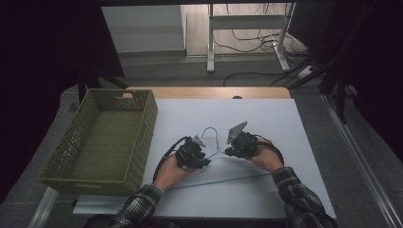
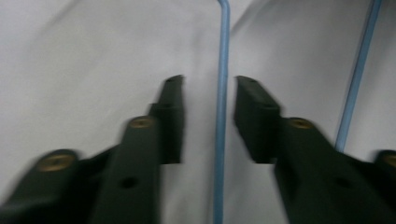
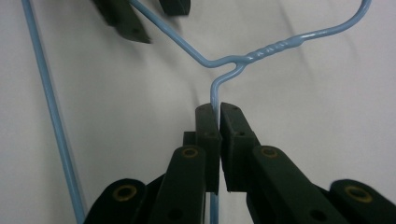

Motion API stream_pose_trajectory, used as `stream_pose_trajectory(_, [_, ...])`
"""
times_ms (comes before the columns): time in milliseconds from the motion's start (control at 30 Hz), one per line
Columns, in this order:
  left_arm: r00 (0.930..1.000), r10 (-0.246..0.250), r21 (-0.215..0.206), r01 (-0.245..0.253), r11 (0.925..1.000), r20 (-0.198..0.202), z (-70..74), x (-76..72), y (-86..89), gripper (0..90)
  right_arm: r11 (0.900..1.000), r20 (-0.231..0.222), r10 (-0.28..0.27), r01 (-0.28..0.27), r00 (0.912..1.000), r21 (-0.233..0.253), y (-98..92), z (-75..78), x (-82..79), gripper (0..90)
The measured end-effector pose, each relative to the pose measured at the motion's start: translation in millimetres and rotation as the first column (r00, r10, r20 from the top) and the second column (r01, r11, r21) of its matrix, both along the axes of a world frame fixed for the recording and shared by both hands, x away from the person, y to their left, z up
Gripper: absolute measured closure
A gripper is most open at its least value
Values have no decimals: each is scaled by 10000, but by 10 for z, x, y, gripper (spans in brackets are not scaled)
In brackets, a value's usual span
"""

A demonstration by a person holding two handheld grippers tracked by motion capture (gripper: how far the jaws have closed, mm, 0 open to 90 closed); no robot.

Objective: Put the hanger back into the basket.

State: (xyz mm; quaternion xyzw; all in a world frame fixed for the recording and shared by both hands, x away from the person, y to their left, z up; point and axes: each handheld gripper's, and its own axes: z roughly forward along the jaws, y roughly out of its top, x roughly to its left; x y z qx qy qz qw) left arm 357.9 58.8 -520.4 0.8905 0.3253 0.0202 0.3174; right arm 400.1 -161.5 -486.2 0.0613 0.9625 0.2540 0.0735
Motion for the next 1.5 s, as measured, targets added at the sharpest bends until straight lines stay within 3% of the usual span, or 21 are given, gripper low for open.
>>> stream_pose_trajectory(133, [9995, -280, -131, 278, 9995, -134, 3, -2, -4, 844, 10000, 30, -70, 70, 10000, -4, -10, 2, -7, 859])
stream_pose_trajectory(200, [9993, -354, -134, 353, 9993, -71, 13, -18, -8, 857, 9997, 6, -243, 243, 9997, -13, -8, 12, -12, 850])
stream_pose_trajectory(267, [9995, -326, -115, 326, 9994, 0, 20, -34, -15, 859, 9957, -40, -891, 892, 9960, 243, -13, 67, -21, 794])
stream_pose_trajectory(333, [9995, -323, -150, 322, 9994, -19, 26, -45, -11, 859, 9766, -352, -1990, 2011, 9794, 764, -20, 157, -29, 675])
stream_pose_trajectory(367, [9995, -317, -181, 316, 9993, -20, 30, -51, -9, 860, 9621, -608, -2439, 2494, 9679, 1107, -16, 199, -42, 633])
stream_pose_trajectory(433, [9995, -304, -227, 303, 9993, -40, 41, -65, -8, 860, 9332, -910, -3229, 3330, 9420, 1354, 20, 253, -53, 552])
stream_pose_trajectory(567, [9995, -300, -322, 300, 9990, -2, 71, -99, -2, 860, 8847, -1548, -4116, 4345, 8981, 1687, 157, 244, -35, 499])
stream_pose_trajectory(633, [9994, -353, -274, 355, 9990, 58, 81, -113, -1, 860, 8693, -1690, -4384, 4642, 8827, 1697, 234, 212, -7, 500])
stream_pose_trajectory(800, [9992, -402, -245, 403, 9989, 80, 90, -130, 1, 860, 8447, -1847, -4866, 5138, 8539, 1499, 372, 129, 35, 602])
stream_pose_trajectory(933, [9989, -471, -242, 473, 9986, 66, 98, -138, 6, 860, 8323, -1801, -5115, 5365, 8402, 1394, 385, 99, 37, 703])
stream_pose_trajectory(1067, [9987, -516, -512, 515, 9974, -17, 124, -153, 0, 858, 8147, -2268, -5160, 5551, 8260, 1679, 330, 137, 34, 745])
stream_pose_trajectory(1133, [9975, -697, -699, 690, 9952, -67, 151, -171, -8, 837, 7959, -2761, -5128, 5707, 8129, 2019, 302, 175, 17, 803])
stream_pose_trajectory(1200, [9970, -779, -818, 778, 9936, 19, 219, -196, -6, 782, 7598, -3812, -4823, 5932, 7887, 2661, 254, 236, -2, 853])
stream_pose_trajectory(1233, [9972, -735, -825, 742, 9938, 118, 260, -214, -9, 740, 7531, -3869, -4755, 5929, 7900, 2851, 247, 279, -20, 854])
stream_pose_trajectory(1267, [9967, -776, -839, 792, 9933, 221, 304, -225, 2, 684, 7647, -3423, -4854, 5805, 8045, 2798, 262, 324, -52, 855])
stream_pose_trajectory(1300, [9969, -747, -962, 767, 9924, 244, 348, -231, 21, 633, 7646, -3310, -4838, 5753, 8101, 2905, 259, 359, -77, 855])
stream_pose_trajectory(1333, [9970, -760, -1136, 770, 9905, 129, 389, -230, 41, 593, 7631, -3286, -4819, 5734, 8123, 2983, 250, 391, -97, 855])
stream_pose_trajectory(1367, [9978, -662, -1421, 652, 9877, -26, 422, -233, 48, 553, 7537, -3443, -4781, 5787, 8080, 3114, 235, 419, -113, 855])
stream_pose_trajectory(1433, [9973, -718, -1628, 688, 9843, -130, 490, -229, 78, 504, 7458, -3406, -4771, 5782, 8102, 3308, 217, 472, -148, 855])
stream_pose_trajectory(1500, [9973, -718, -1684, 679, 9834, -173, 551, -222, 94, 497, 7499, -3255, -4701, 5658, 8204, 3428, 213, 515, -186, 855])
